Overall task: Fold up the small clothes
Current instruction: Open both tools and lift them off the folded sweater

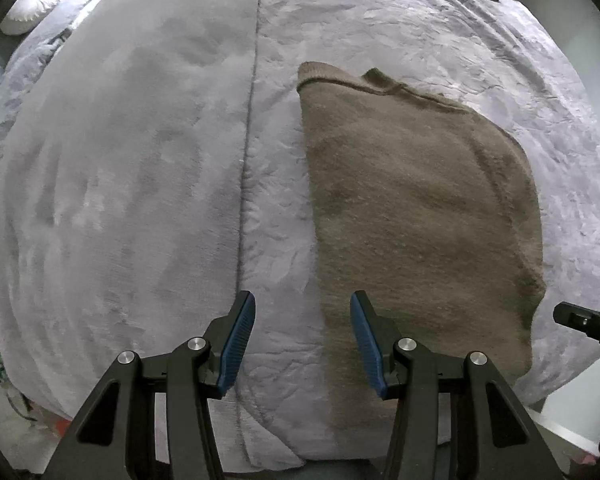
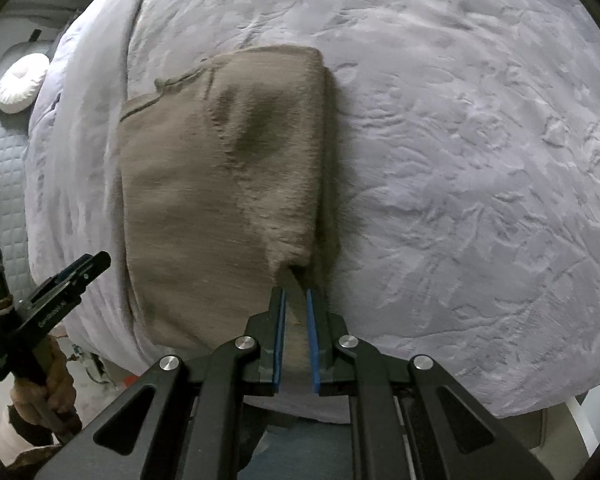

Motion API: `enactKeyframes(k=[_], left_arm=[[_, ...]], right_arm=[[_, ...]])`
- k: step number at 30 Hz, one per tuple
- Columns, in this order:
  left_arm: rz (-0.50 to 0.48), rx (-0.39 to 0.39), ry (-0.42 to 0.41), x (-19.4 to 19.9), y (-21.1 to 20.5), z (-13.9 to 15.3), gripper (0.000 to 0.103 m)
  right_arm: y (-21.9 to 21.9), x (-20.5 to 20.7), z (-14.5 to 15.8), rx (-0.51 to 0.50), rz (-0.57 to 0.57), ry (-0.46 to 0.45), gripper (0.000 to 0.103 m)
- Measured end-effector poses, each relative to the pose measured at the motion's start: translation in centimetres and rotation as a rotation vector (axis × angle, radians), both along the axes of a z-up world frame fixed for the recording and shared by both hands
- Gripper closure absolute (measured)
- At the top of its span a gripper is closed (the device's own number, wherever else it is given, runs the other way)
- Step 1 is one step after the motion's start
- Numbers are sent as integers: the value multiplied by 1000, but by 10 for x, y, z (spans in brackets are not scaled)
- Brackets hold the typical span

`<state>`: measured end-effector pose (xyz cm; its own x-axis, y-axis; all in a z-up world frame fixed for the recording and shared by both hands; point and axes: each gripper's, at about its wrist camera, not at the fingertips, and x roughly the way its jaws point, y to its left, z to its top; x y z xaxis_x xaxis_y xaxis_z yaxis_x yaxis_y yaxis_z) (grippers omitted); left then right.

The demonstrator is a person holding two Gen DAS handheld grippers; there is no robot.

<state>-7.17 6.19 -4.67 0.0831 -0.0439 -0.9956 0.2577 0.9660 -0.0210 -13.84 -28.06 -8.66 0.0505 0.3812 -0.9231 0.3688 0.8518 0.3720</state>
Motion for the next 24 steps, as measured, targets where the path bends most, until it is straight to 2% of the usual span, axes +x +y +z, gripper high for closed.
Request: enactKeyframes(k=[3,4,5,6,7,9,12,13,14,15,18,19,24], left_arm=[[-3,15,-3,0,0,1,49],[1,31,-1,0,0,1,42],[7,35,-6,0,1,2,22],[15,37,-23,-1,2,4,16],[16,38,-35,-1,3,6,16],[18,40,-38,-1,3,7,16],[27,39,-29,-2,3,5,16],[33,42,-27,-2,4,4,16],[38,42,-26,-2,4,4,12],[45,39,-20,-1,4,5,0],[73,-4,-6,2,8,6,0],[83,-13,1,3,9,6,0],[77,59,-7,6,6,4,0]], right_arm=[[4,3,2,-3,0,-1,91],[6,5,2,-4,-1,0,89],[6,6,3,-6,-4,2,86],[5,5,5,-10,-5,2,77],[6,6,6,-15,-6,0,61],[8,9,9,-28,-4,-12,46],[10,13,13,-41,-1,-23,45],[11,15,14,-49,-2,-24,38],[11,17,16,-59,-2,-27,33],[12,19,19,-73,-2,-36,23],[15,24,29,-121,-7,-79,20],[16,26,32,-138,-6,-88,15],[25,35,43,-242,30,-112,13]])
